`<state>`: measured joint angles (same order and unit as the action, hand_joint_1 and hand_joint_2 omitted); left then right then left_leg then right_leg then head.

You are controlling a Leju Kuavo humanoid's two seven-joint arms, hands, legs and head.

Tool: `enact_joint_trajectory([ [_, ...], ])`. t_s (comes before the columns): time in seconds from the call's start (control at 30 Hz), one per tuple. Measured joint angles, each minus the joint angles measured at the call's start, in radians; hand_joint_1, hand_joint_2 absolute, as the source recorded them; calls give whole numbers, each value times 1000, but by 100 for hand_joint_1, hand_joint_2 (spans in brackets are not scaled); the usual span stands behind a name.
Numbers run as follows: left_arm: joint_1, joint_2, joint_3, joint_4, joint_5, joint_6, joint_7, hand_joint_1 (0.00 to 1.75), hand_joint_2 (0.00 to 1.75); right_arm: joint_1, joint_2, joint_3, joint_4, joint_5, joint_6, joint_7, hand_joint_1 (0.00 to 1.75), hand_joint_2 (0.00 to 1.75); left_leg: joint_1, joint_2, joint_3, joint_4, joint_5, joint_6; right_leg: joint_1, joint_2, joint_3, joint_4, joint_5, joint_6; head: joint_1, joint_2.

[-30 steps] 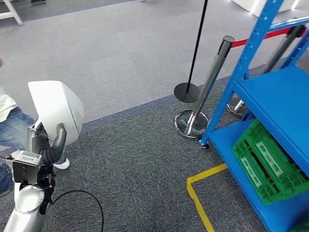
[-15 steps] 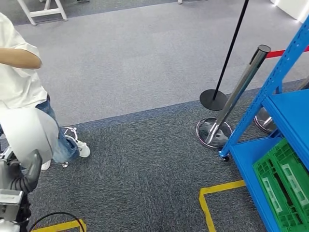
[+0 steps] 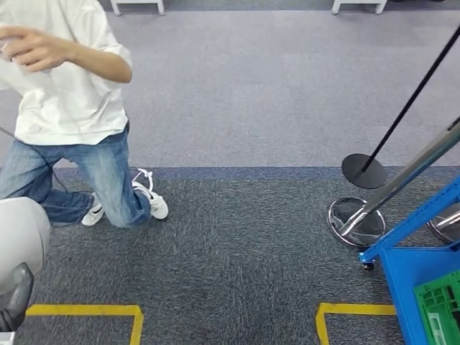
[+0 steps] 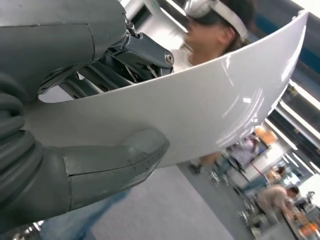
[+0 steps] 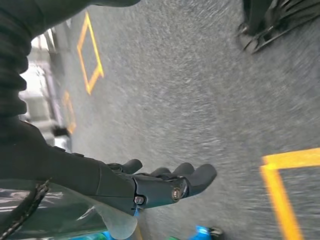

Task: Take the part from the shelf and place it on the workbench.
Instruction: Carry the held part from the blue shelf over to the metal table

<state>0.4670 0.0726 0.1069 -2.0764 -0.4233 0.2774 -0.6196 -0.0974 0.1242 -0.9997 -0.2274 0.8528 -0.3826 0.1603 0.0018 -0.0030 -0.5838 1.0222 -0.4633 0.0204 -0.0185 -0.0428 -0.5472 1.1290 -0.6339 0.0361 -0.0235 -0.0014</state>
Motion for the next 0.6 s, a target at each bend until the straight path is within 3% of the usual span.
enact_joint_trajectory([
  [0.07,5,-11,17,-4,5,-11,-3,175,175,5,3,0,0,3,1,-5,0,175,-1,-25,1,0,-1,5,0,35,-75,131,-47,-1,3,0],
  [0.1,8,-17,24,-5,7,-15,-4,175,175,7,4,0,0,5,1,-6,0,175,-1,-38,2,1,-2,6,0,39,-101,165,-47,-1,3,0],
  [0.13,10,-22,32,-5,8,-17,-6,175,175,9,5,0,0,7,2,-5,0,175,-2,-53,4,1,-3,6,0,42,-109,160,-26,-2,3,0],
  [0.17,13,-26,38,-5,9,-18,-7,175,175,10,5,0,0,8,2,-4,0,175,-2,-68,7,1,-5,5,0,47,-99,117,14,-4,4,0],
  [0.23,19,-36,49,-9,6,-25,-13,175,175,11,5,0,0,9,1,-2,0,175,-2,-96,11,3,-10,-2,-4,88,-50,-19,92,-6,4,0],
  [0.3,27,-49,63,-18,-3,-41,-24,175,175,10,5,0,0,6,-2,-9,0,175,0,-118,9,7,-12,-13,-5,123,-14,-93,118,-9,3,0],
  [0.37,36,-62,80,-29,-9,-55,-32,175,175,9,7,-1,0,1,-4,-16,0,175,5,-142,4,6,-9,-24,-2,112,-4,-99,117,-14,2,0],
  [0.4,41,-68,89,-35,-11,-60,-35,175,175,9,7,-2,0,0,-4,-15,0,175,6,-140,3,8,-11,-30,-2,100,-2,-101,118,-19,2,0],
  [0.47,41,-75,107,-45,-14,-70,-41,175,175,9,9,-6,0,-6,-6,-13,0,175,4,-94,-15,49,-38,-38,-3,72,3,-108,120,-30,-1,0],
  [0.53,21,-80,118,-51,-6,-76,-47,175,175,12,9,-13,0,-19,-6,-14,0,175,4,-29,-67,161,-98,-45,0,40,6,-109,117,-38,-4,0],
  [0.6,-15,-84,122,-49,19,-79,-48,175,175,13,9,-25,0,-33,-6,-16,0,175,7,-8,-117,269,-138,-51,3,5,8,-109,113,-41,-4,0],
])
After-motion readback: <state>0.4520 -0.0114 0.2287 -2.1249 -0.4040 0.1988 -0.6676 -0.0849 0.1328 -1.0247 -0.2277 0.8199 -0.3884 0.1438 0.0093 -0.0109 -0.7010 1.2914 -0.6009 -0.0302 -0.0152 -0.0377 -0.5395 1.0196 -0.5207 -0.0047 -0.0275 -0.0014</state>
